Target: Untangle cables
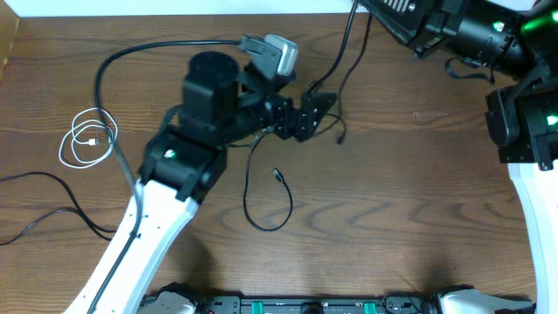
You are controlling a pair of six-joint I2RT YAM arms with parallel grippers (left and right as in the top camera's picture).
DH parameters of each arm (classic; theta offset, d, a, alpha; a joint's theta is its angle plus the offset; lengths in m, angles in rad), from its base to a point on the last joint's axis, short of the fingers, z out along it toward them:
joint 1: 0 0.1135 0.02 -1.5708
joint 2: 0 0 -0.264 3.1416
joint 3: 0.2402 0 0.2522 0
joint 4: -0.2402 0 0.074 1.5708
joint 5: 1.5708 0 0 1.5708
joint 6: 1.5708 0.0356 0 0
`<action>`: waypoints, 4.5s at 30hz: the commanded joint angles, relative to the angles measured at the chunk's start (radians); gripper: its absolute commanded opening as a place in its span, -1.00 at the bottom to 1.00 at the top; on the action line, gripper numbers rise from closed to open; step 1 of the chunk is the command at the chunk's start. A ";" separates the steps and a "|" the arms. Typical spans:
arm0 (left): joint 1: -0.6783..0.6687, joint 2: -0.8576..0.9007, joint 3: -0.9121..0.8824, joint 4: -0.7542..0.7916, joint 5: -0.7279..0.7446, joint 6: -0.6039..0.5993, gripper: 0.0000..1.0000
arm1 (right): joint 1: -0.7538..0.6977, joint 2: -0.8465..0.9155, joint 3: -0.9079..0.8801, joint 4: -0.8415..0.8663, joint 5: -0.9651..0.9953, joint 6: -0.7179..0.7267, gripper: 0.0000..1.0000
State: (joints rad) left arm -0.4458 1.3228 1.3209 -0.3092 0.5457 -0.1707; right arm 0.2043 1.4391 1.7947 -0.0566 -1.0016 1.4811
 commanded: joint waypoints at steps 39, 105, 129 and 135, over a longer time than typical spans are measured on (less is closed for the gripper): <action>-0.009 0.040 0.005 -0.016 0.037 -0.007 -0.14 | -0.351 -0.006 0.018 -0.018 -0.104 0.059 -0.97; -0.089 0.080 0.005 0.184 0.190 0.113 0.01 | -0.275 -0.006 0.018 -0.019 -0.142 0.190 -0.97; -0.017 0.061 0.262 -0.219 -0.151 -0.001 -0.85 | -0.368 0.003 0.017 -0.602 -0.066 -0.636 -0.65; -0.007 0.062 0.453 -0.257 -0.186 0.017 -0.85 | -0.367 0.003 0.017 -0.853 0.026 -0.876 -0.36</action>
State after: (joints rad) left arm -0.4591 1.3983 1.6779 -0.5644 0.4091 -0.1829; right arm -0.1608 1.4445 1.8030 -0.8494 -1.0367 0.8455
